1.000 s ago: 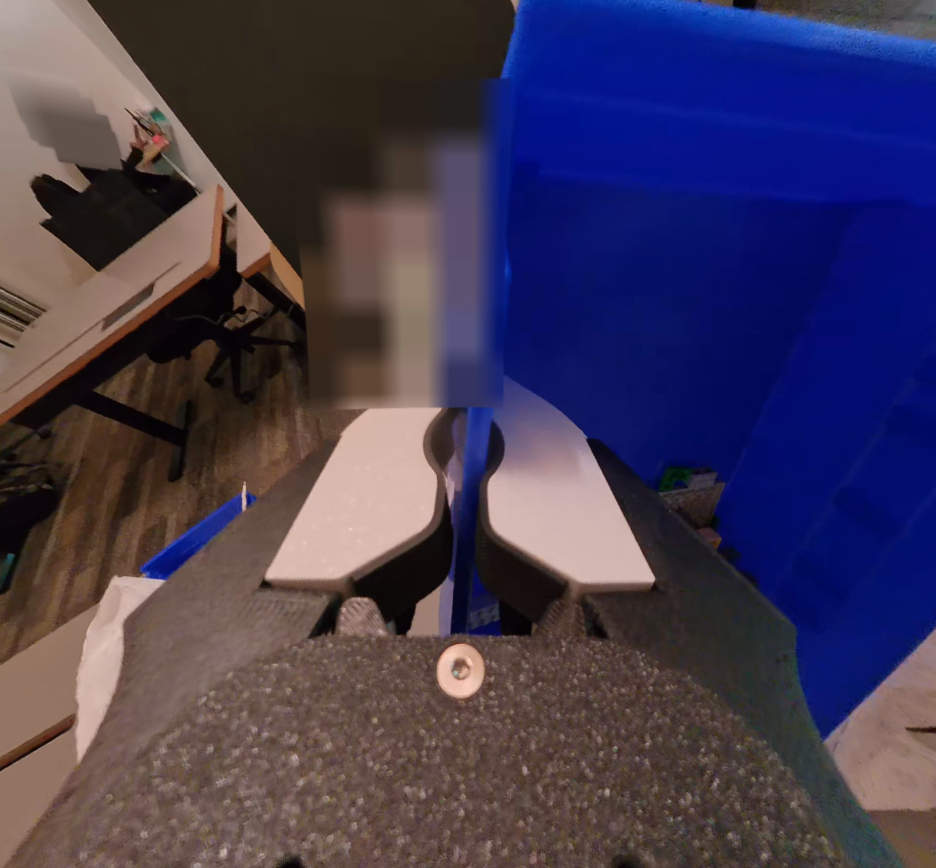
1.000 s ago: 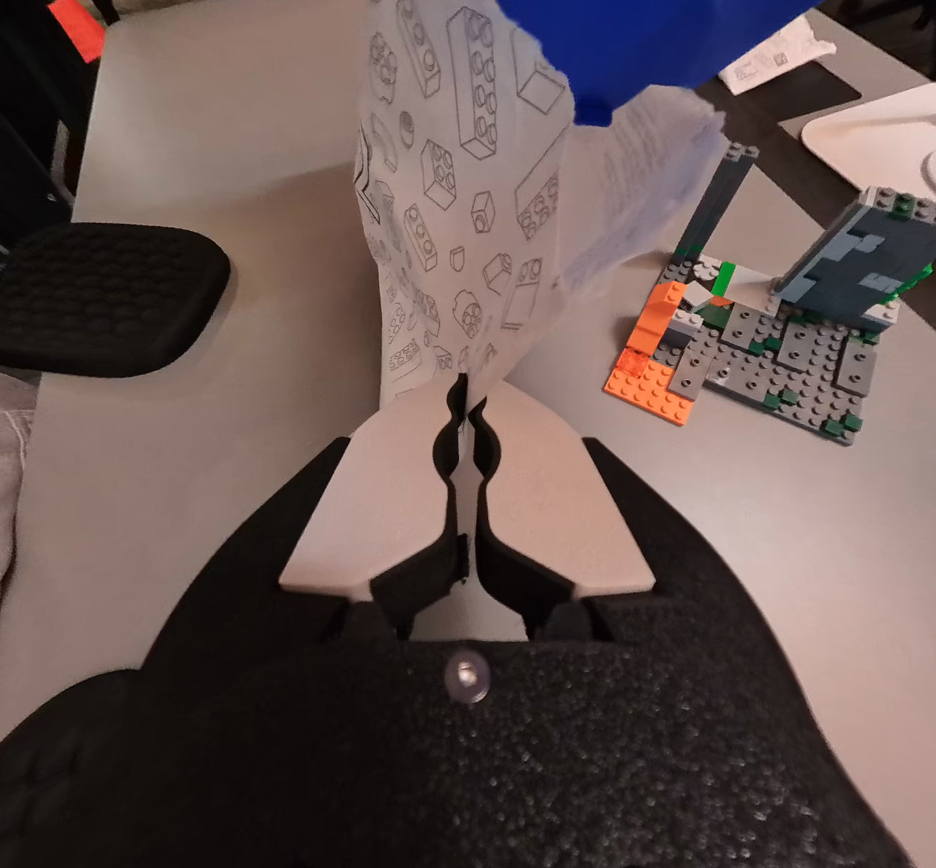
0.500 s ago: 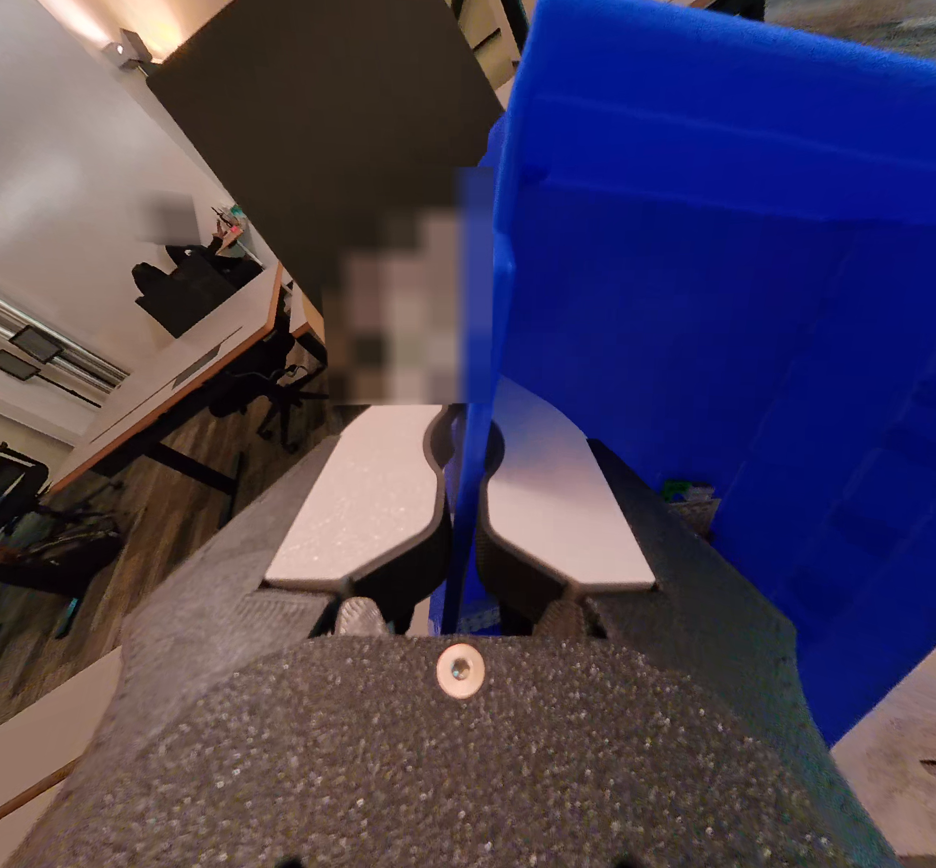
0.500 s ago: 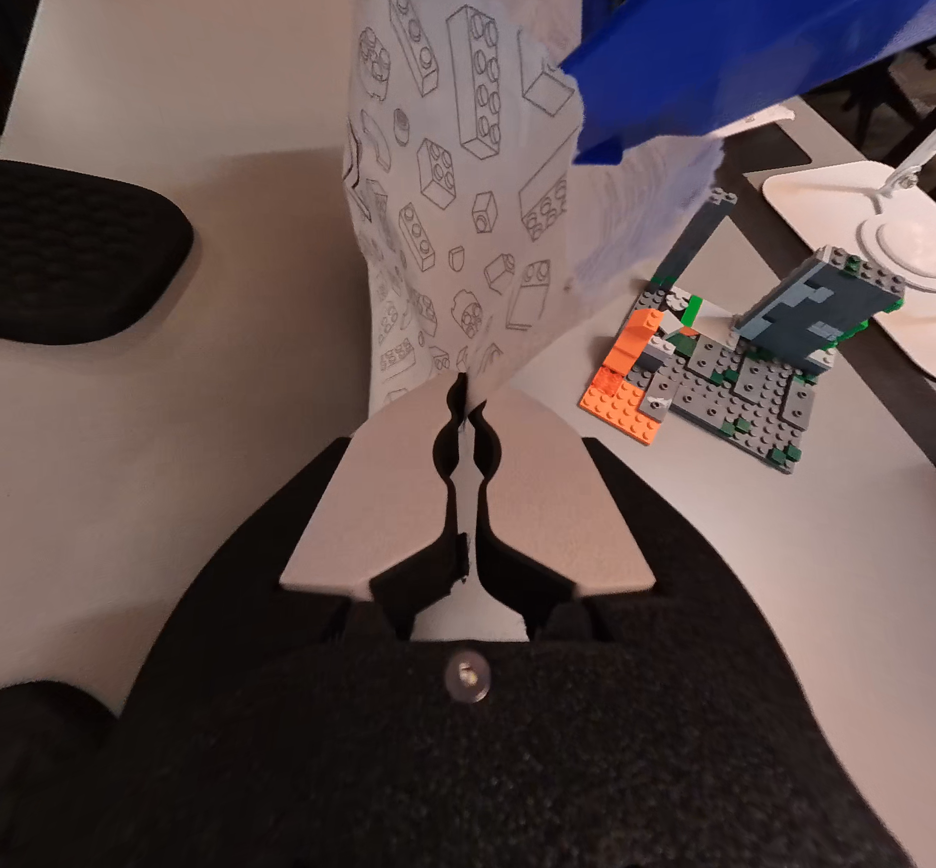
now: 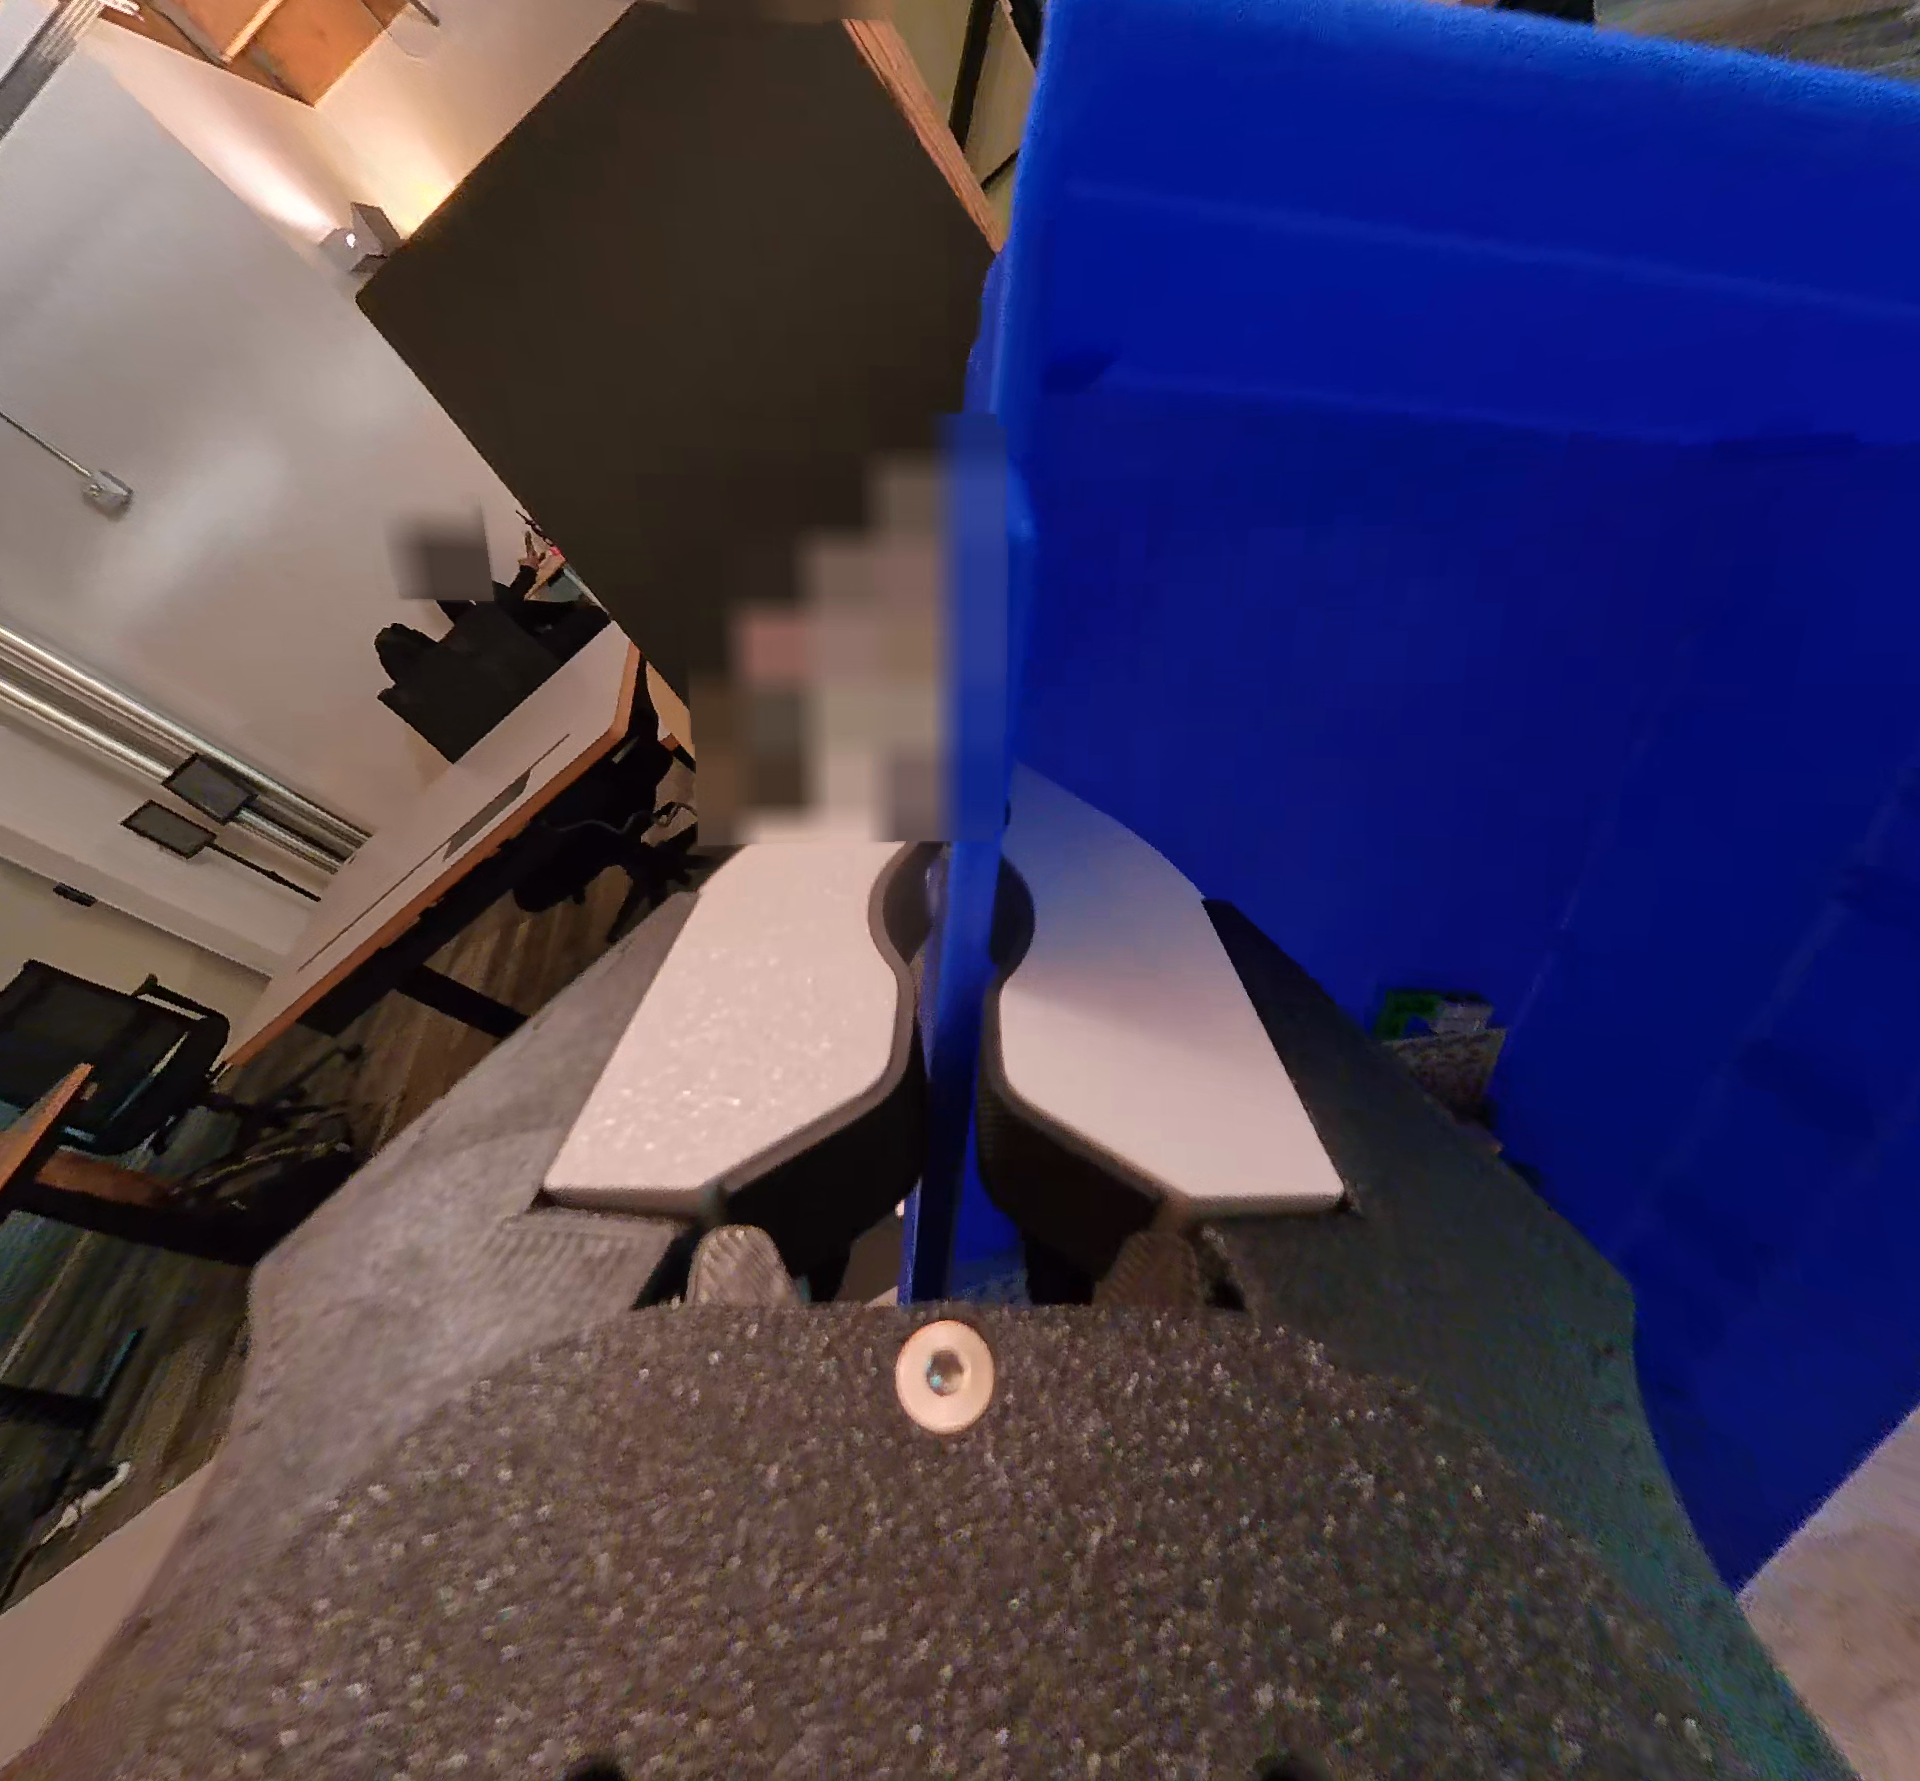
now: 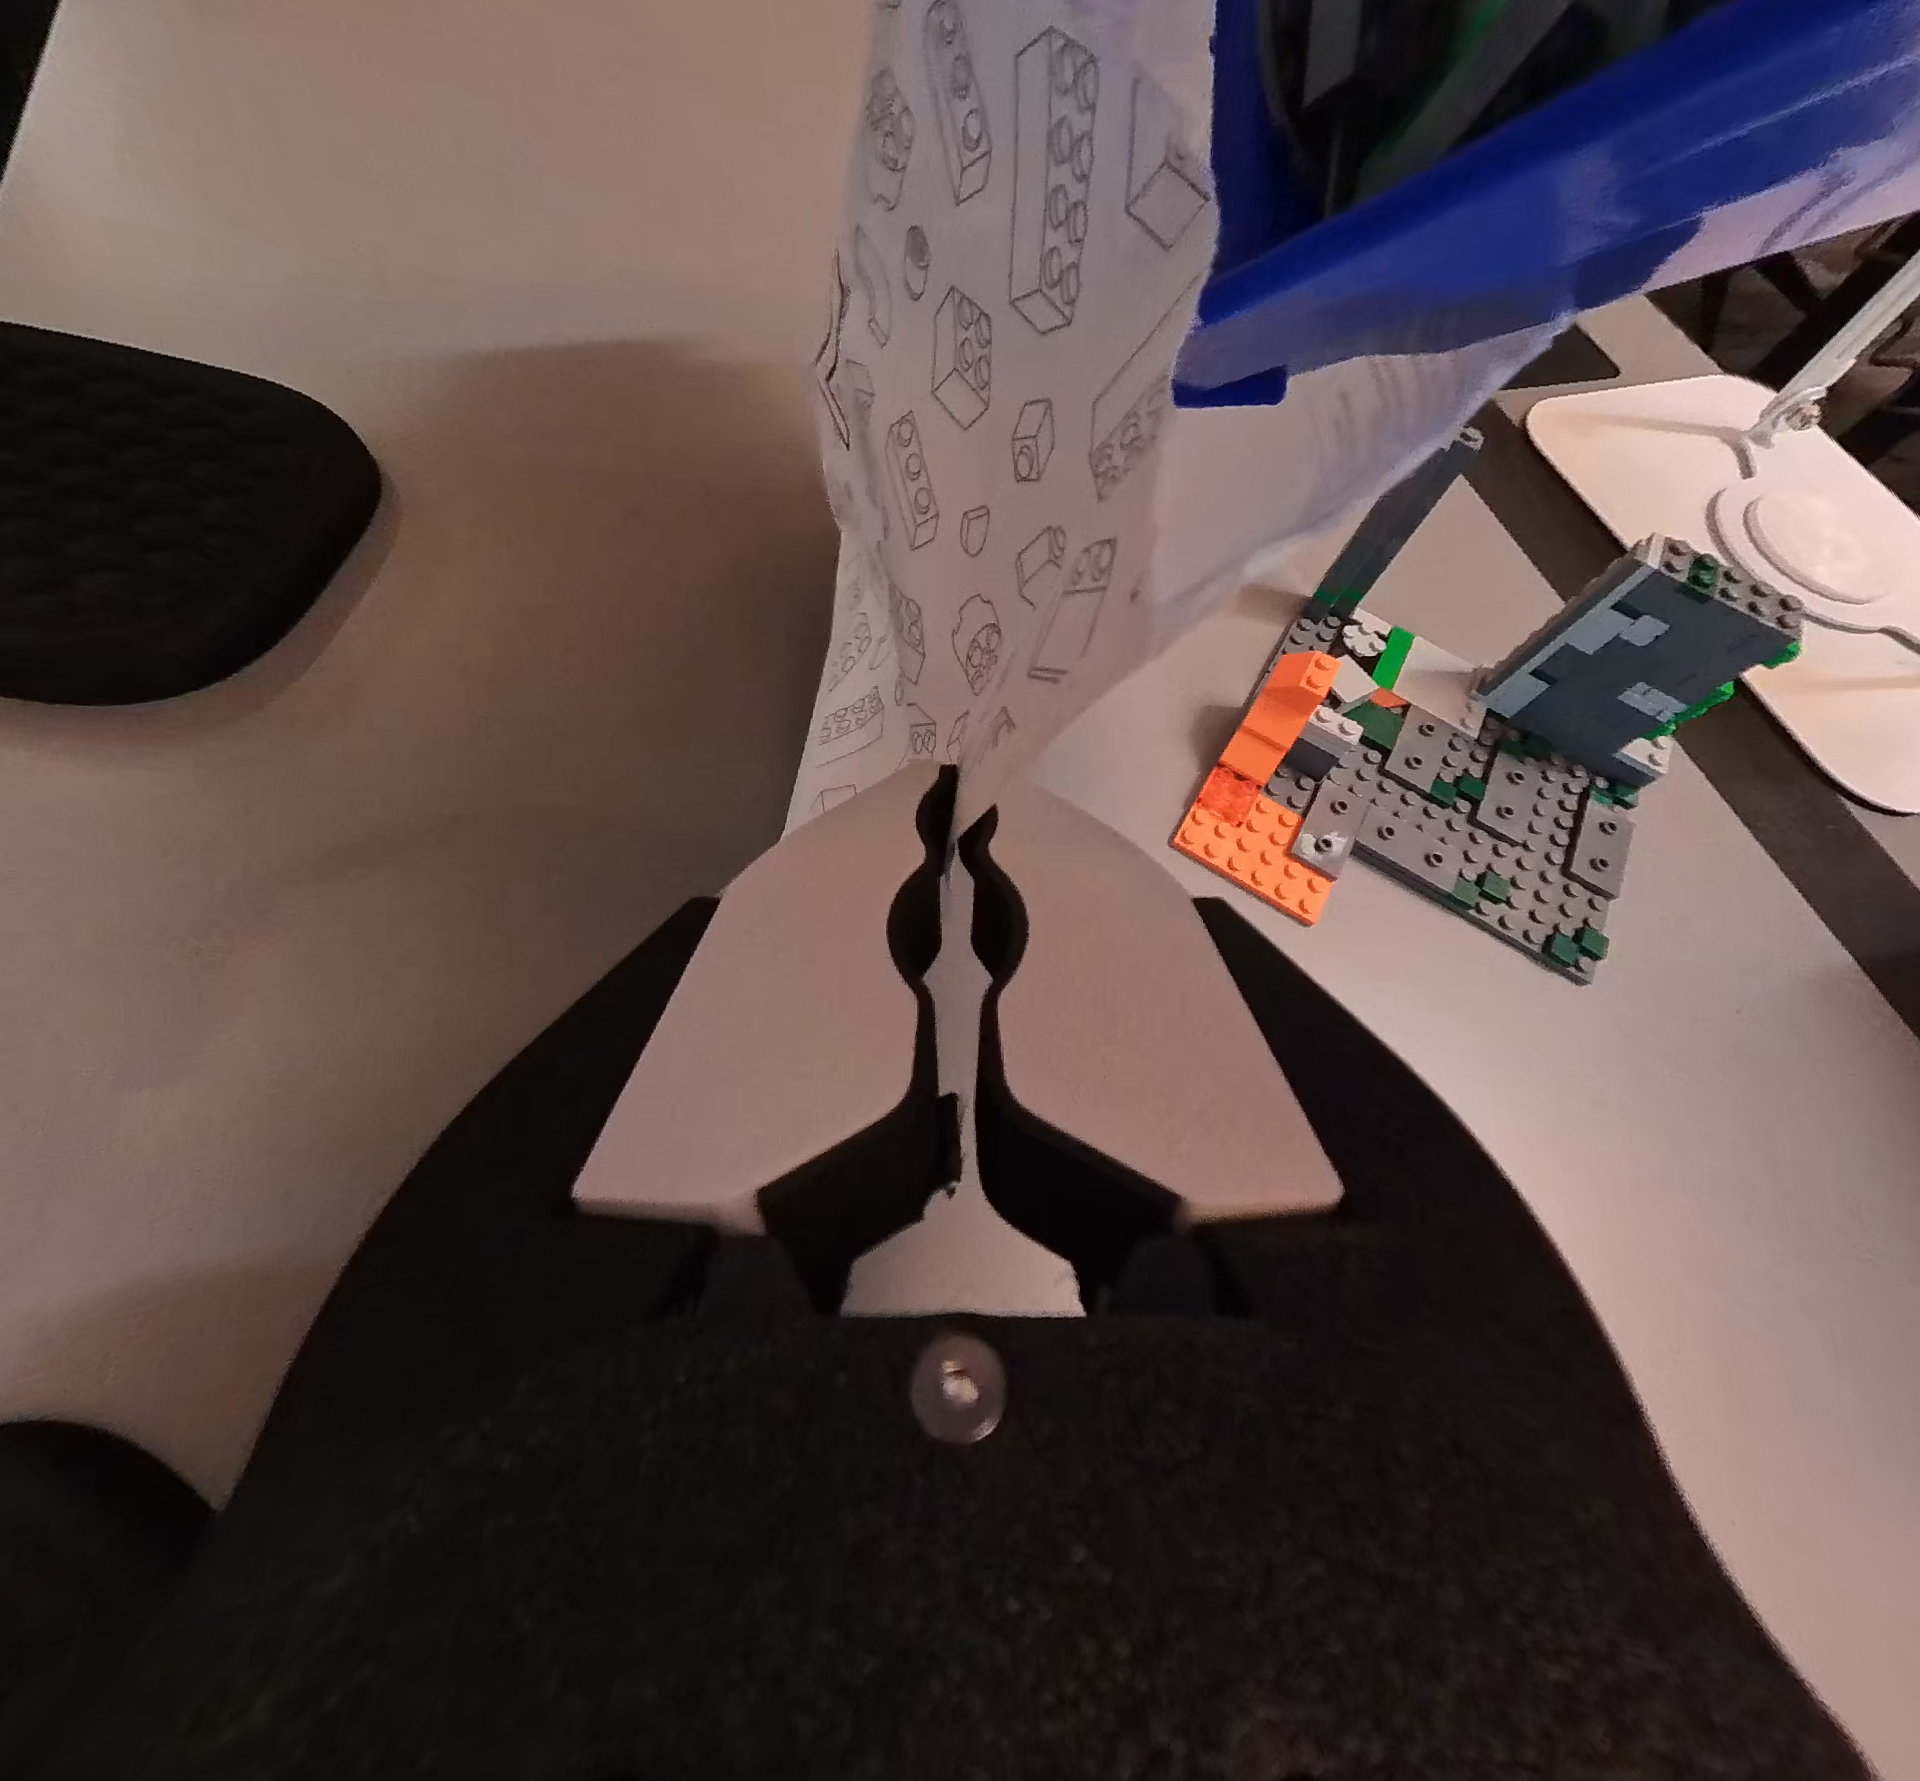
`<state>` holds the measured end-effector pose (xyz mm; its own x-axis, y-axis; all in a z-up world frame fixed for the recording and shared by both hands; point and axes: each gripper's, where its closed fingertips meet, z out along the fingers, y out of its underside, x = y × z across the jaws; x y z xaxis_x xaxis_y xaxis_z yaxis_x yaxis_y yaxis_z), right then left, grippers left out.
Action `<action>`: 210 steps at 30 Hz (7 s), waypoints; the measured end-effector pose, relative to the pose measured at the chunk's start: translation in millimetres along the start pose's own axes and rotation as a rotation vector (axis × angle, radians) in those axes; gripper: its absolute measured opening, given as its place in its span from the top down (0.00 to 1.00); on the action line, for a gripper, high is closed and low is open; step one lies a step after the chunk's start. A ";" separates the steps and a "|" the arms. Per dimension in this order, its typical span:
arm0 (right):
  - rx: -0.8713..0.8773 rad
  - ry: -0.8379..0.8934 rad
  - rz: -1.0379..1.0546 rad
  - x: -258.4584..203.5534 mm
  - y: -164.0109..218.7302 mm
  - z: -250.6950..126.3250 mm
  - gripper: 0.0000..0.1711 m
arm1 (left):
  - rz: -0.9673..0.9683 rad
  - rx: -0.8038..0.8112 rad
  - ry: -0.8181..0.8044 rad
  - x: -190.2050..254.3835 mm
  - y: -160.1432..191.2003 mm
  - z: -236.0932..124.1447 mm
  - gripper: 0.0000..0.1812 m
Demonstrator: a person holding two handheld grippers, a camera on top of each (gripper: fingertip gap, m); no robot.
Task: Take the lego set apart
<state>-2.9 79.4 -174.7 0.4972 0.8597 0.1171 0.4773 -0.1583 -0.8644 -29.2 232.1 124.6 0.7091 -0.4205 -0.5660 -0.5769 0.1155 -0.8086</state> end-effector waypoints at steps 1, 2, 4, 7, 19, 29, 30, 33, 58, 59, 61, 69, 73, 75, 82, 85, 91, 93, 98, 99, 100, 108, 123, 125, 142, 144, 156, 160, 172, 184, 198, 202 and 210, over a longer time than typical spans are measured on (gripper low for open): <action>0.002 0.001 -0.002 0.3 0.0 -0.1 1.00 | 0.008 0.005 -0.002 1.3 -1.7 -0.8 0.97; 0.006 0.006 -0.006 1.0 -0.2 -0.3 1.00 | 0.018 0.009 -0.008 1.8 -3.6 -2.0 0.97; 0.006 0.019 -0.017 2.9 0.4 -0.8 1.00 | 0.028 0.025 -0.030 0.2 -8.2 -5.9 0.97; 0.002 0.017 -0.022 3.6 0.7 -1.2 1.00 | 0.054 0.035 -0.043 3.7 -11.1 -8.7 0.97; -0.003 0.001 -0.039 -0.2 -0.4 -2.0 1.00 | 0.094 0.099 -0.084 14.7 -22.2 -17.3 0.97; -0.003 0.002 -0.053 -1.1 -1.7 -3.4 1.00 | 0.112 0.153 -0.122 19.6 -31.4 -19.9 0.97; -0.003 0.002 -0.053 -1.2 -1.6 -3.5 1.00 | 0.116 0.157 -0.128 19.9 -31.7 -20.5 0.97; -0.005 0.000 -0.051 -0.9 -0.6 -4.4 1.00 | 0.123 0.166 -0.135 21.9 -31.1 -22.2 0.97; -0.008 -0.008 -0.047 -0.4 5.6 -6.7 1.00 | 0.147 0.227 -0.195 20.2 -32.7 -39.6 0.97; -0.007 -0.007 -0.045 -0.6 5.2 -6.7 1.00 | 0.147 0.230 -0.198 20.2 -32.3 -40.6 0.97; -0.007 -0.005 -0.045 -0.3 5.1 -6.9 1.00 | 0.154 0.236 -0.214 18.7 -31.9 -43.4 0.97; -0.001 -0.009 -0.008 3.3 7.4 -7.5 1.00 | 0.157 0.304 -0.290 9.7 -32.9 -65.9 0.97; 0.005 -0.012 0.015 3.4 6.5 -6.6 1.00 | 0.150 0.351 -0.316 9.0 -32.5 -75.9 0.97; 0.007 -0.010 0.030 4.3 6.8 -6.7 1.00 | 0.136 0.380 -0.330 8.2 -32.6 -82.1 0.97; 0.010 0.003 0.092 10.3 10.9 -5.8 1.00 | 0.101 0.458 -0.367 7.3 -29.7 -100.9 0.97; 0.014 0.010 0.113 13.5 12.1 -6.0 1.00 | 0.088 0.483 -0.382 5.7 -29.0 -108.1 0.97; 0.016 0.021 0.148 18.3 13.9 -5.7 1.00 | 0.034 0.556 -0.401 3.8 -25.0 -125.3 0.97; 0.015 0.026 0.165 20.0 14.7 -5.5 1.00 | 0.018 0.575 -0.400 4.8 -23.0 -129.8 0.97; 0.010 0.040 0.186 23.4 16.2 -6.2 1.00 | 0.019 0.574 -0.383 8.3 -18.7 -130.7 0.97; 0.010 0.045 0.189 24.4 16.5 -6.4 1.00 | 0.019 0.578 -0.383 8.2 -18.6 -131.9 0.97; 0.010 0.049 0.195 25.6 16.8 -6.8 1.00 | 0.021 0.587 -0.386 7.9 -19.0 -134.1 0.97; 0.009 0.062 0.247 33.0 21.0 -6.9 1.00 | 0.018 0.709 -0.426 6.8 -26.9 -163.3 0.97; 0.003 0.078 0.215 33.4 21.9 -8.8 1.00 | 0.037 0.427 -0.250 -0.2 -14.7 -108.9 0.97; 0.006 0.073 0.206 32.3 21.0 -8.9 1.00 | 0.061 0.320 -0.198 -5.7 -16.1 -85.4 0.97; 0.006 0.014 0.118 17.5 19.2 -9.5 1.00 | 0.054 -0.374 0.145 -31.2 7.8 59.8 0.97; 0.004 0.005 0.115 16.9 19.9 -10.6 1.00 | 0.010 -0.434 0.157 -49.1 19.5 64.2 0.97; -0.004 -0.069 0.087 9.4 29.1 -20.6 1.00 | -0.270 -0.802 0.196 -155.7 170.4 11.6 0.97; -0.002 -0.063 0.103 10.3 31.7 -24.6 1.00 | -0.351 -0.897 0.206 -175.2 238.0 -23.3 0.97; -0.001 -0.064 0.117 12.9 34.9 -29.5 1.00 | -0.756 -1.066 0.148 -198.4 439.6 -146.8 0.97; -0.004 -0.061 0.110 11.4 35.2 -30.5 1.00 | -1.308 -1.109 -0.185 -199.6 578.0 -243.7 0.96; -0.011 -0.044 0.091 10.4 36.4 -33.1 1.00 | -1.418 -1.074 -0.234 -179.5 592.5 -238.5 0.85; -0.008 -0.042 0.093 10.6 36.2 -33.0 1.00 | -1.271 -1.044 -0.261 -206.1 574.4 -240.5 0.77; 0.022 -0.069 0.000 9.9 36.1 -33.9 1.00 | -0.423 -0.480 0.161 -134.9 344.9 -151.7 0.83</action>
<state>43.9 65.7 -188.2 0.4461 0.8910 0.0838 0.4609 -0.1484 -0.8750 -385.4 192.1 -53.6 0.8664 -0.4752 -0.1535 -0.4048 -0.4882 -0.7732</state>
